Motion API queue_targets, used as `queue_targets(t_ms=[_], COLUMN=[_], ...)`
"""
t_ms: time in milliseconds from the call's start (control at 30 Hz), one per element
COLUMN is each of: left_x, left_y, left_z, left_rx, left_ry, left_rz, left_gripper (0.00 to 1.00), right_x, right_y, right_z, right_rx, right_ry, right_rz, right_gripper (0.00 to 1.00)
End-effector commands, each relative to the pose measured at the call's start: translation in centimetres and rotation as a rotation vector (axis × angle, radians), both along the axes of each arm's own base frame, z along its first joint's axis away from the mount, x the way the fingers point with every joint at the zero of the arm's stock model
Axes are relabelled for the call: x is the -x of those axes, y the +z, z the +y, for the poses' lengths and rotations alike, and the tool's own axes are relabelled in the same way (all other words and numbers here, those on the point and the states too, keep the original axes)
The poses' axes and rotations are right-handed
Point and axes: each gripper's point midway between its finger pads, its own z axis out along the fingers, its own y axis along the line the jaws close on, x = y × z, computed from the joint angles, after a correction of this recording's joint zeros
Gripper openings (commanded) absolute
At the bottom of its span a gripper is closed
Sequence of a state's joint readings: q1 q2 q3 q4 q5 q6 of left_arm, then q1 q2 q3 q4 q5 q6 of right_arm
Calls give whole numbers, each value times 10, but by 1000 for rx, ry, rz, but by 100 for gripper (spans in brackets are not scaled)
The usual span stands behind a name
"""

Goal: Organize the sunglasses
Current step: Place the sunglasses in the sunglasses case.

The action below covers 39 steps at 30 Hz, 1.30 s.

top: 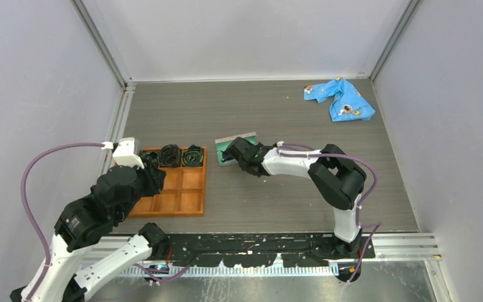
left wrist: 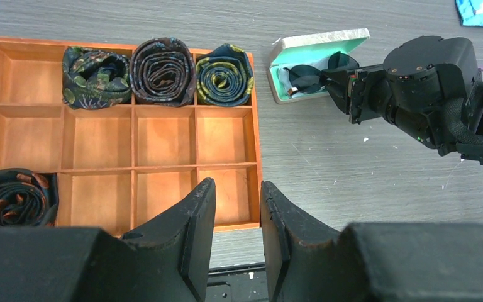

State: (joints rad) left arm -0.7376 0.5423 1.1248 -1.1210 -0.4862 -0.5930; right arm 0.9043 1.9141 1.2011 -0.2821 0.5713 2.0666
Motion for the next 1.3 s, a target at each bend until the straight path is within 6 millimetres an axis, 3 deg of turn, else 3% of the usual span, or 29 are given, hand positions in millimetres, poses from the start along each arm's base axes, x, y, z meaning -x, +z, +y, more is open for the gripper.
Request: queue_targets(t_ms=[0, 300, 800, 1100, 1267], left_x=[2, 6, 6, 4, 3], left_y=[5, 3, -2, -4, -5], left_z=[7, 10, 9, 7, 5], left_rx=[-6, -5, -9, -14, -15], left_ry=[8, 9, 10, 7, 2], left_rz=[-25, -24, -12, -7, -3], left_gripper=[34, 34, 34, 34, 34], right_x=[-11, -11, -15, -13, -10], right_y=[12, 1, 2, -1, -1], right_z=[-8, -9, 16, 14, 13], right_rx=[-3, -9, -105, -114, -103], right_ry=[-106, -126, -80, -95, -99], right_rz=[-49, -32, -34, -21, -17], right_gripper=[23, 28, 27, 27, 33])
